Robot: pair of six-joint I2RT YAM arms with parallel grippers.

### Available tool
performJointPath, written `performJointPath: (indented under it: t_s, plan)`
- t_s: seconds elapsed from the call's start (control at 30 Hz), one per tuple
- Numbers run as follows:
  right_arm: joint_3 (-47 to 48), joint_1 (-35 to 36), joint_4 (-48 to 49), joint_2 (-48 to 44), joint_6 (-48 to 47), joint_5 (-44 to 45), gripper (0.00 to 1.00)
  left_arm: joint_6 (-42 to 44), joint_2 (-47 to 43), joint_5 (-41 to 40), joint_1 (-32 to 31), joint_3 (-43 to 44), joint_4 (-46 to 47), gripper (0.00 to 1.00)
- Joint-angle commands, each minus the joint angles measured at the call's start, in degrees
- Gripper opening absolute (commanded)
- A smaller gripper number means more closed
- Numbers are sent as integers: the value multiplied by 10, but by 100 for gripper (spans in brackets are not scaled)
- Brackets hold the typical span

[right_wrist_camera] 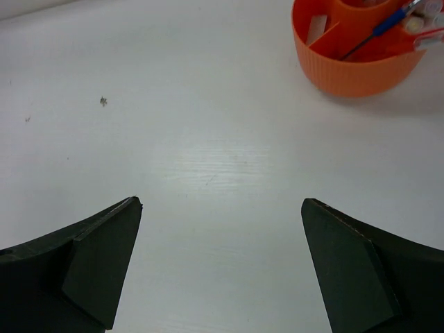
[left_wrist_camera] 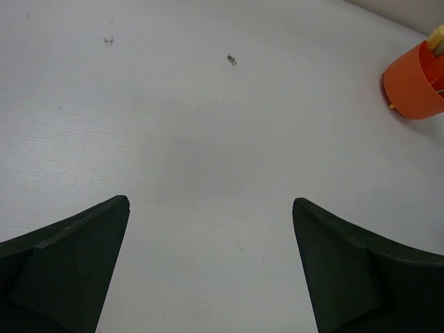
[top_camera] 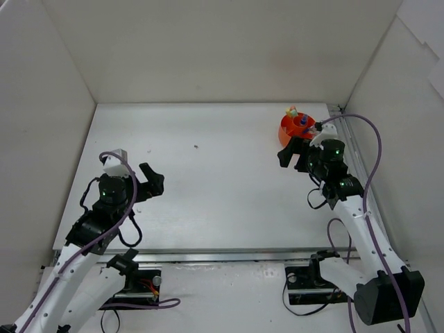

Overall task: Sort the stationery into containers
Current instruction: Reset both arms

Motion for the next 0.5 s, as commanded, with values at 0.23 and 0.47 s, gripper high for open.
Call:
performJointPath:
  t_s: [0.23, 0.47]
  plan:
    - [-31, 4, -9, -93, 35, -33, 98, 17, -34, 10, 3, 19, -5, 100]
    - [-54, 5, 4, -104, 40, -20, 98, 18, -34, -14, 3, 12, 12, 100]
